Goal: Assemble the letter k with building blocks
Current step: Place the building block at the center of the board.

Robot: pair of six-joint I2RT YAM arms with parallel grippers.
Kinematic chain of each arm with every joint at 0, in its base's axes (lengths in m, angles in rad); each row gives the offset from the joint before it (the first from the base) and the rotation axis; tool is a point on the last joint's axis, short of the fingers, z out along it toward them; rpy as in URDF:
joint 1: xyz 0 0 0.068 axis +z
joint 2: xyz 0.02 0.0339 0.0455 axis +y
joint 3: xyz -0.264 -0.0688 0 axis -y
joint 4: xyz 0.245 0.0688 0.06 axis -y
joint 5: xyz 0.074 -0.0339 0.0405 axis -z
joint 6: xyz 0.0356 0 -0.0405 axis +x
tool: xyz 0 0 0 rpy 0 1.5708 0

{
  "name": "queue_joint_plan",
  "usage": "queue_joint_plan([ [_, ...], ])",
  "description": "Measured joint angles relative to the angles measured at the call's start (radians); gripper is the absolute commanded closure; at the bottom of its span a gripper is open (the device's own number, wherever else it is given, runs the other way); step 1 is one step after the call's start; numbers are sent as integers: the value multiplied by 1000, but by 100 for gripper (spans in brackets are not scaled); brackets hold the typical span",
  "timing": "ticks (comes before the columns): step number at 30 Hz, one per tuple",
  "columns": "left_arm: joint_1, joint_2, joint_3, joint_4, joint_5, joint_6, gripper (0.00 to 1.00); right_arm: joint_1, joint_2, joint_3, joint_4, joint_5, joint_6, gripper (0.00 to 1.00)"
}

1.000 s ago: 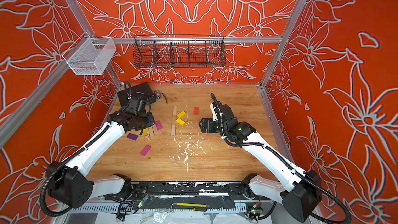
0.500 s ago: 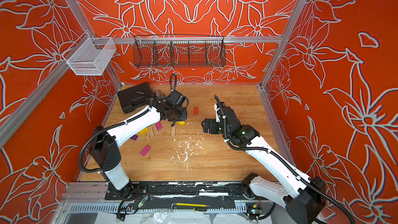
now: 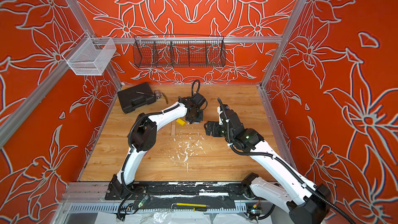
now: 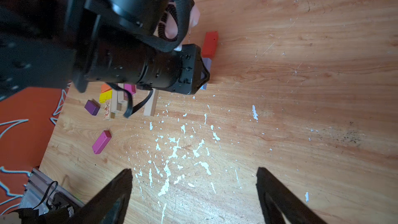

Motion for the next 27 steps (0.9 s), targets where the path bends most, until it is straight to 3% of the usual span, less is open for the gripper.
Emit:
queue_joint_plan([
  [6, 0, 104, 108, -55, 5, 17, 77, 0, -20, -10, -5, 12, 5, 8],
  [9, 0, 122, 137, -69, 7, 20, 69, 0, -24, -10, -6, 16, 8, 8],
  [20, 1, 131, 150, -81, 6, 29, 56, 0, -31, -12, -8, 20, 16, 8],
  [24, 1, 100, 101, -60, 7, 29, 56, 0, -31, -12, -7, 25, 17, 9],
  [27, 2, 13, -16, -20, 10, 30, 55, 0, -17, -7, -8, 27, 18, 10],
])
